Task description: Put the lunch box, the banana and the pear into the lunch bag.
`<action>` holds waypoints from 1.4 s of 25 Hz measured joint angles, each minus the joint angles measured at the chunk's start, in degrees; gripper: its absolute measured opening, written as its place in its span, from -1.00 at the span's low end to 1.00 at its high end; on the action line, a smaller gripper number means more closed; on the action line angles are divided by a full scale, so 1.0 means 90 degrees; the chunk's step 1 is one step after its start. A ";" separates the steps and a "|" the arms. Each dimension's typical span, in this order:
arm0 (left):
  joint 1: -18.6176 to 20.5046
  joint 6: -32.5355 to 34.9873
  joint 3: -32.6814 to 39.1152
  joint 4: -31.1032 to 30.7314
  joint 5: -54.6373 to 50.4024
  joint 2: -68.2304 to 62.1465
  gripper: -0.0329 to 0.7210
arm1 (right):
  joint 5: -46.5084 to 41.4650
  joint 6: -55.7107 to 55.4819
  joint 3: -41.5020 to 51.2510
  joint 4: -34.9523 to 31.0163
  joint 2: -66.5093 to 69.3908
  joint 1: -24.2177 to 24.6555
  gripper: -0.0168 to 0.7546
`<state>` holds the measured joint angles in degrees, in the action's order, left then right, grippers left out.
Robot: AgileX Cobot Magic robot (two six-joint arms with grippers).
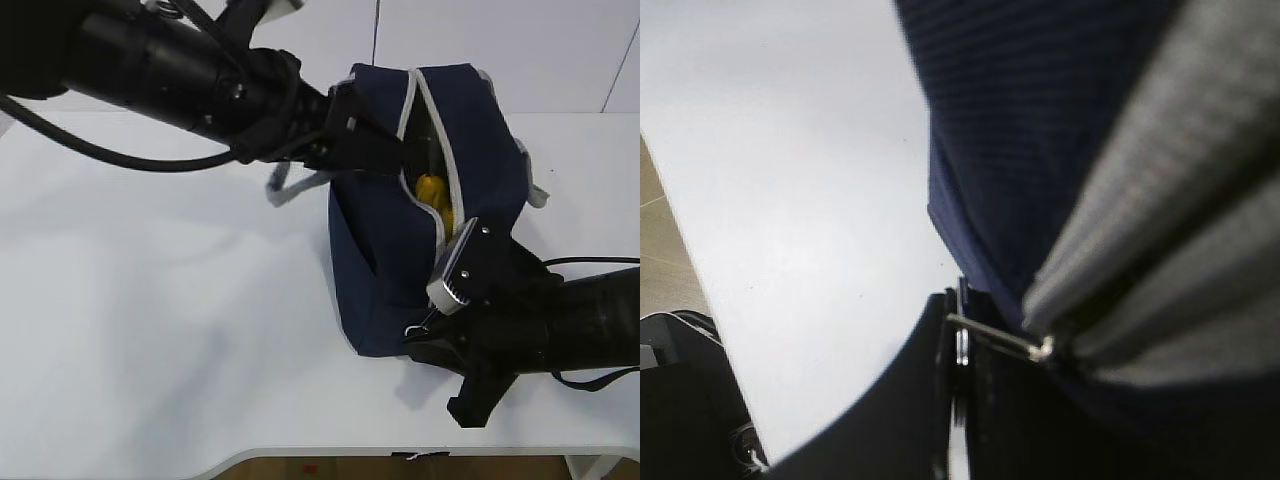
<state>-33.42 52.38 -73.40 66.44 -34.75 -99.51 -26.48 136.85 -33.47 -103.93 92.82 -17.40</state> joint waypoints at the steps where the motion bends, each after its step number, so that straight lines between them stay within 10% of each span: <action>1: 0.0000 0.0000 0.0000 -0.0119 0.0102 0.0082 0.58 | 0.0000 0.0000 0.0000 0.0000 0.0000 0.0000 -0.94; 18: 0.0000 -0.1607 0.0559 -0.1597 0.0243 0.0639 0.57 | -0.0023 0.0000 0.0000 0.0000 0.0000 0.0000 -0.94; 35: -0.0168 -0.0065 0.1379 0.1233 0.0819 0.0012 0.57 | -0.0023 0.0000 0.0000 -0.0011 0.0000 0.0000 -0.94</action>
<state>-34.93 51.80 -60.99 77.54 -27.38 -99.40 -26.69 136.85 -33.47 -104.03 92.82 -17.40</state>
